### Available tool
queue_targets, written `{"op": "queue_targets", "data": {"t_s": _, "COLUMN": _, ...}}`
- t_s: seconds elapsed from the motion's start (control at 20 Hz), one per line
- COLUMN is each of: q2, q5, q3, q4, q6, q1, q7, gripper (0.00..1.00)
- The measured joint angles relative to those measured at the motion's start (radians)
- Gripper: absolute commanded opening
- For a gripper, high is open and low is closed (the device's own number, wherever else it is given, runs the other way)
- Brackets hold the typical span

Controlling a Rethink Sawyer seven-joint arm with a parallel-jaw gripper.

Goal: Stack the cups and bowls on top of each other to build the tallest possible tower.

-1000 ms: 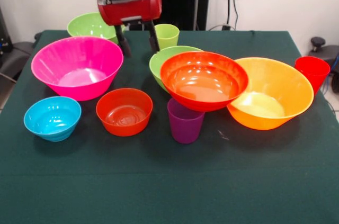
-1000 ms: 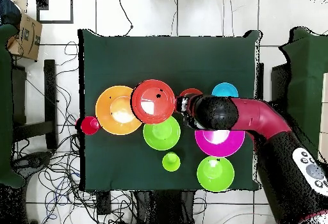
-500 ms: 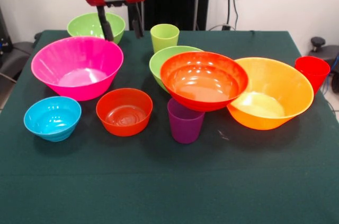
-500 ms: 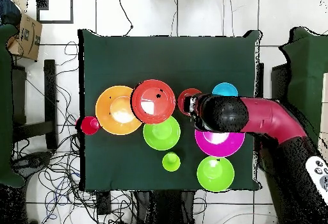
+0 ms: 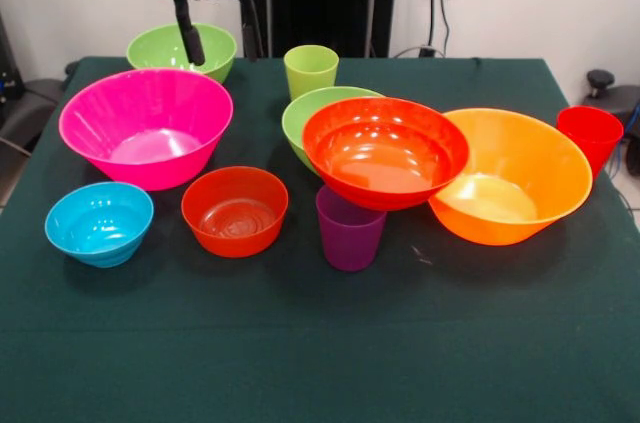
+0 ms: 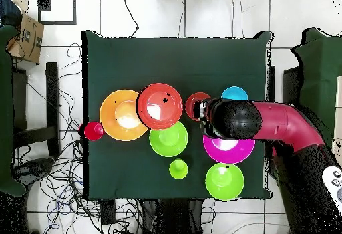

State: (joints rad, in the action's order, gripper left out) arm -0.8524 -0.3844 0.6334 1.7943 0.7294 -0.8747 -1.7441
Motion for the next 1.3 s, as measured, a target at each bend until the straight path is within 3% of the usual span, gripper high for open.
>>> {"op": "queue_targets", "data": {"t_s": 0.75, "q2": 0.078, "q5": -0.121, "q3": -0.026, "q4": 0.0, "q6": 0.0, "q1": 0.004, "q7": 0.0, "gripper": 1.0}}
{"op": "queue_targets", "data": {"t_s": 1.3, "q2": 0.113, "q5": -0.159, "q3": -0.037, "q4": 0.0, "q6": 0.0, "q1": 0.006, "q7": 0.0, "gripper": 1.0}}
